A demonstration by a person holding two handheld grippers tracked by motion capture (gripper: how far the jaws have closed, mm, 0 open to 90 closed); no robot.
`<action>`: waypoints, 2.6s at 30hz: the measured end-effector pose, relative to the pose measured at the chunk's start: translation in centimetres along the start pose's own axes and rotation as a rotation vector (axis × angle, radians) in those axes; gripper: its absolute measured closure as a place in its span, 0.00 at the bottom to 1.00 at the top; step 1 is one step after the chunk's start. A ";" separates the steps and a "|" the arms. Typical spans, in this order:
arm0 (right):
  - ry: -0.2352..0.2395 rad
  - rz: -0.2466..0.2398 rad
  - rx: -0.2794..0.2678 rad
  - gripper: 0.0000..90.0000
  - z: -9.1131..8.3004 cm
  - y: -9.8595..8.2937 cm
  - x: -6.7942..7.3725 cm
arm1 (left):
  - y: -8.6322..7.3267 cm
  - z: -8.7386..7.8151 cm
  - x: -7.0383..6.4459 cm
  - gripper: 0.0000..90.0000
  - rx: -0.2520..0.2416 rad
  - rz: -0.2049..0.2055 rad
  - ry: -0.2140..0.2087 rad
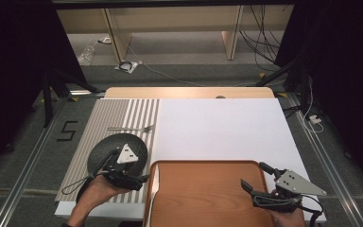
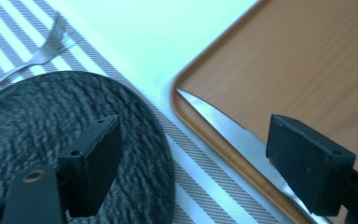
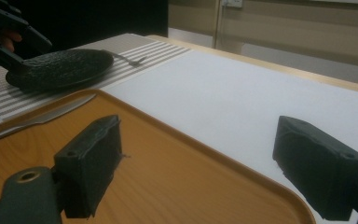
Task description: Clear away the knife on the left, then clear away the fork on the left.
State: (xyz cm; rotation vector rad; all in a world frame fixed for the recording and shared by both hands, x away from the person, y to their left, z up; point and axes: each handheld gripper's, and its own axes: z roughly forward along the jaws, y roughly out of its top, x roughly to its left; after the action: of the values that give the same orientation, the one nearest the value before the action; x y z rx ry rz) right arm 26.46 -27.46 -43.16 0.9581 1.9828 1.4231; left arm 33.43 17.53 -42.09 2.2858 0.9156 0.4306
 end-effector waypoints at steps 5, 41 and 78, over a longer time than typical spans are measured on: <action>0.002 0.007 0.004 0.18 0.0 0.0 0.0 | -0.1 -0.3 0.8 0.21 -0.010 -0.026 0.046; 0.003 0.021 0.007 0.18 -0.1 0.0 -0.1 | -0.5 -0.7 6.2 0.20 -0.072 -0.134 0.178; 0.009 0.012 0.009 0.18 0.3 -0.1 0.2 | 4.4 5.0 15.9 0.24 0.099 -0.100 0.210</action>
State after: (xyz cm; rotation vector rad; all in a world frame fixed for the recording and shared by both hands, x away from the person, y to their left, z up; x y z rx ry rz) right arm 26.50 -27.16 -43.30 0.9710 1.9948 1.4278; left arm 49.37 24.14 -41.89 2.3014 1.1736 0.6019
